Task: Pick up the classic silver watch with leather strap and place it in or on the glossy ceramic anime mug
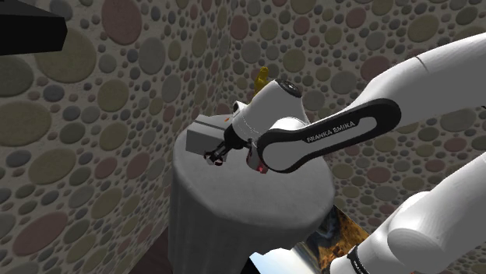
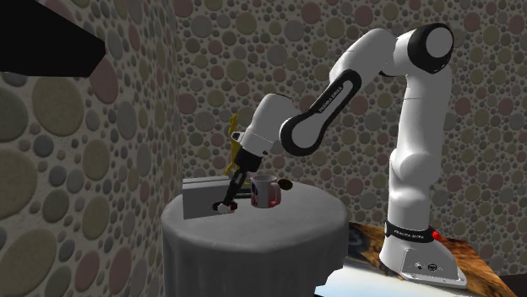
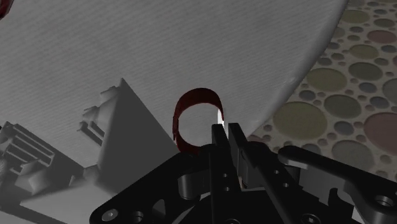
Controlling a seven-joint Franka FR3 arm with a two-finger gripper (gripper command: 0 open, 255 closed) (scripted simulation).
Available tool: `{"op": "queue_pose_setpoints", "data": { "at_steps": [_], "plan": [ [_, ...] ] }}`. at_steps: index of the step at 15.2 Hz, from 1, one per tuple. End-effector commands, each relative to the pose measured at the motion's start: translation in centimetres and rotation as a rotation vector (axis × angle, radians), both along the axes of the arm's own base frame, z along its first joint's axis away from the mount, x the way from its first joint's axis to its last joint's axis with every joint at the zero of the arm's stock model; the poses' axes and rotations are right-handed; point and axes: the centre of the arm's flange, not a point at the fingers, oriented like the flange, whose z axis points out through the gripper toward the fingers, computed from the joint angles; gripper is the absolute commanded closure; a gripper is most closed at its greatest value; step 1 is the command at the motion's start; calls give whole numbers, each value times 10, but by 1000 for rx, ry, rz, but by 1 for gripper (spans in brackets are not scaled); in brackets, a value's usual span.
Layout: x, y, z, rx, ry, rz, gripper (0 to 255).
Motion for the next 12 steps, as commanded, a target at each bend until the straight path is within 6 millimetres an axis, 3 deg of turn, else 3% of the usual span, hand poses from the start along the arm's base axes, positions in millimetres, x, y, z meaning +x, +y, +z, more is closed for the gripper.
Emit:
{"op": "queue_pose_setpoints", "data": {
  "at_steps": [1, 12],
  "plan": [
    [0, 1, 11, 0, 1, 0, 255],
    [0, 1, 69, 0, 1, 0, 255]
  ]
}}
